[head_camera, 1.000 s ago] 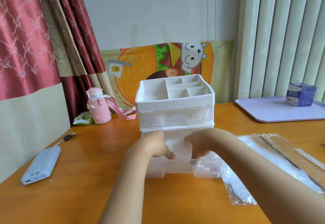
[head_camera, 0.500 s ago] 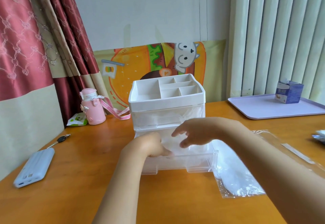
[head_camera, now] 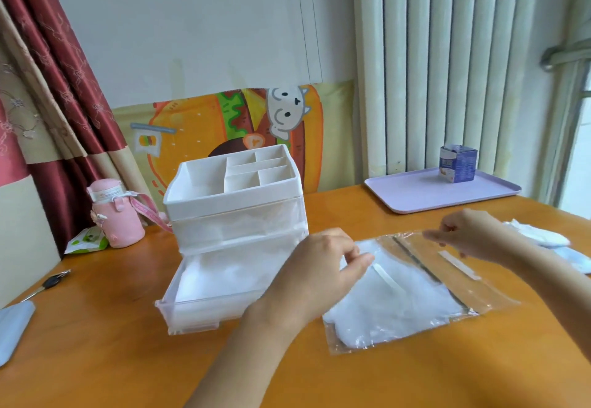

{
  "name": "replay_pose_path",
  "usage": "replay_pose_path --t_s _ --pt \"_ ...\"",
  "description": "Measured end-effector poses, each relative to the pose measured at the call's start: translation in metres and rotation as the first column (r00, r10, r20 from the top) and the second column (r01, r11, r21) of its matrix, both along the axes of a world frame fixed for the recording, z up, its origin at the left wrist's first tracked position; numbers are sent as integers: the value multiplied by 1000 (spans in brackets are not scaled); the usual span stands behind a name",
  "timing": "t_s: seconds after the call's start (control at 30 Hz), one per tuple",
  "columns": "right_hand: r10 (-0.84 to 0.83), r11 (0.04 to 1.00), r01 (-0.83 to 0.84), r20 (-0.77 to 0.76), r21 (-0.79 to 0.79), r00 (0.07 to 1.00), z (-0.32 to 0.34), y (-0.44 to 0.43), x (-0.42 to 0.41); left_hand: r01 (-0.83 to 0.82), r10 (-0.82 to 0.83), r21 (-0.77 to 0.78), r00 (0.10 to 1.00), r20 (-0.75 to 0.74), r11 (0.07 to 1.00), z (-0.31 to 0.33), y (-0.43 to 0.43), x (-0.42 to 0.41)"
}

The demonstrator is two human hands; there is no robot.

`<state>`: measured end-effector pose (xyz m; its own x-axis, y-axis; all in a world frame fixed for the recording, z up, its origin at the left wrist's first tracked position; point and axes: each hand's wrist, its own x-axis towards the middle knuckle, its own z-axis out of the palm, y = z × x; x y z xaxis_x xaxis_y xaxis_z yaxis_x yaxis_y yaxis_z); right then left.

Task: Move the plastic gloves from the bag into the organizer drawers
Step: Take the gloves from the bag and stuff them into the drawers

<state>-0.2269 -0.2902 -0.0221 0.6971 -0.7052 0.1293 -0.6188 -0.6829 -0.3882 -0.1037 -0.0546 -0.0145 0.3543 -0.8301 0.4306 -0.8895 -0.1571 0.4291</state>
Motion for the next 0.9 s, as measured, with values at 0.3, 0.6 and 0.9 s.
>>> replay_pose_path --t_s 0.3,0.6,0.9 --pt "-33 954 33 -7 298 999 -46 -25 -9 -97 128 372 990 -59 923 -75 -86 -10" --pt "100 848 -93 15 521 995 -59 -37 -13 -255 300 568 954 14 783 -116 -102 1" --pt "-29 890 11 33 455 999 -72 -31 -3 -285 320 515 947 23 808 -123 -102 5"
